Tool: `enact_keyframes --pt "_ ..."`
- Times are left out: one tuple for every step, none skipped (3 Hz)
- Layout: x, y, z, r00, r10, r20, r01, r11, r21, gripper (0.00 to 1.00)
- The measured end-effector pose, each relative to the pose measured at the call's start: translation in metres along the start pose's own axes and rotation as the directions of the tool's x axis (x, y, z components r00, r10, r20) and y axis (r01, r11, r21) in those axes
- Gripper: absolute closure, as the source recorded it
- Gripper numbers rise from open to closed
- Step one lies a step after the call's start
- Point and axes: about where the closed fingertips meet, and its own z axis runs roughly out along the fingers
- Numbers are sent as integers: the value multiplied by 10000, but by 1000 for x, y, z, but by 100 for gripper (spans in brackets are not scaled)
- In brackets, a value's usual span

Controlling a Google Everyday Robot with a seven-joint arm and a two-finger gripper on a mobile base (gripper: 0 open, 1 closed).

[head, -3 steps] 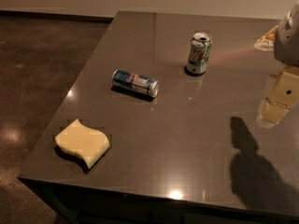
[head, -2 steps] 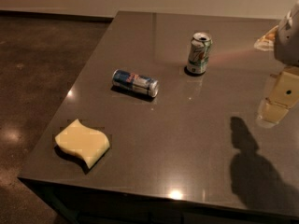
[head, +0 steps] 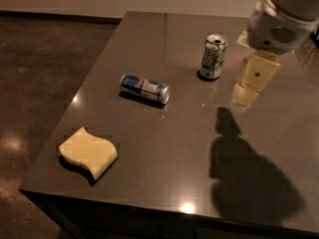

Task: Place redbull can upright

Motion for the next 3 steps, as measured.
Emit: enact_keyframes --pt "-42 -21 31 9985 393 -392 -393 9992 18 0" --pt "-79 -35 68 9915 1017 -816 -1015 9948 74 0" --pt "-113 -33 95 9884 1222 -898 -1252 9917 -280 0"
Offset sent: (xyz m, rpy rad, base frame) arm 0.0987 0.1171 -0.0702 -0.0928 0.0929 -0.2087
